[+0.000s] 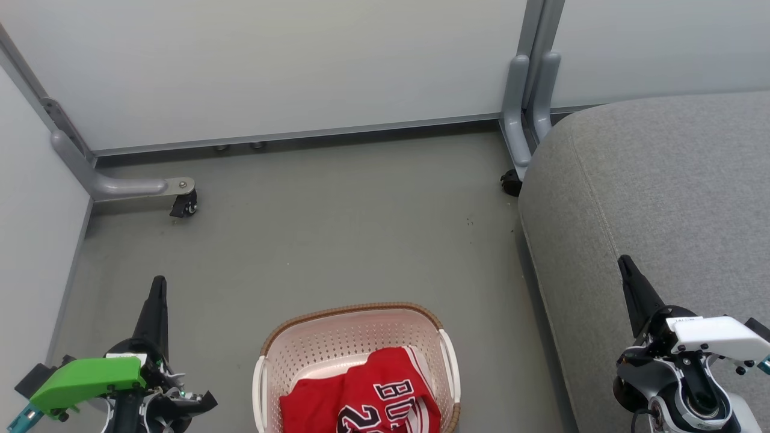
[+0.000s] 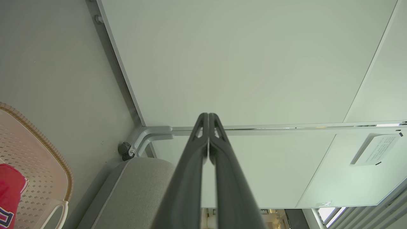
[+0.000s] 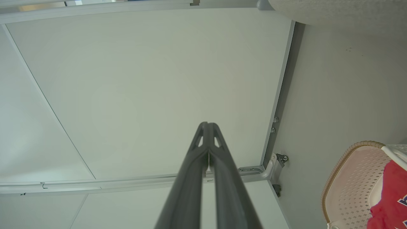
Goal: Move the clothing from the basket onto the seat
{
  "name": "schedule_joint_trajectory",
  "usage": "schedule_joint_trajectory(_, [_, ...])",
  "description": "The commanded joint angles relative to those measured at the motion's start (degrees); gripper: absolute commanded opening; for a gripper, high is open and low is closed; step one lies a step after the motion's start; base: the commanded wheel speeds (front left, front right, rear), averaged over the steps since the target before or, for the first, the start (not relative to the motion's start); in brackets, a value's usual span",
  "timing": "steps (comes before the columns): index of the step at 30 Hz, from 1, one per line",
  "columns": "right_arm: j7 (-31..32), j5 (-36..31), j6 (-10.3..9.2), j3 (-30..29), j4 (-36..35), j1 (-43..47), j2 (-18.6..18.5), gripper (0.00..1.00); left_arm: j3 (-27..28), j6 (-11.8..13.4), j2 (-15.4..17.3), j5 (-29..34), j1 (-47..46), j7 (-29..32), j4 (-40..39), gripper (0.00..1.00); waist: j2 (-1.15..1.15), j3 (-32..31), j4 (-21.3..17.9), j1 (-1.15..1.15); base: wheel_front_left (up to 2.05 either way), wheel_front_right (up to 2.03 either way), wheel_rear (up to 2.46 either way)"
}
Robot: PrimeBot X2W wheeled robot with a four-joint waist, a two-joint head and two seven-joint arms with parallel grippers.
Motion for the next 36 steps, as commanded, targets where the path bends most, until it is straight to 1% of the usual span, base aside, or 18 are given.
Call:
schedule_joint_trajectory(1, [0.1,-0.2,0.02,0.0,0.1,-0.4,-0.1,0.00,0.0,-0.4,0.1,0.3,-0.7,0.1,0.1,0.00,0.00,0.0,0.0,0.00,0.00,0.00,0.00])
schedule_joint_trajectory(36, [0.1,-0.2,0.02,0.0,0.1,-0.4,-0.1,0.00,0.0,-0.4,0.1,0.3,-0.7,0.1,0.1,0.00,0.00,0.0,0.0,0.00,0.00,0.00,0.00])
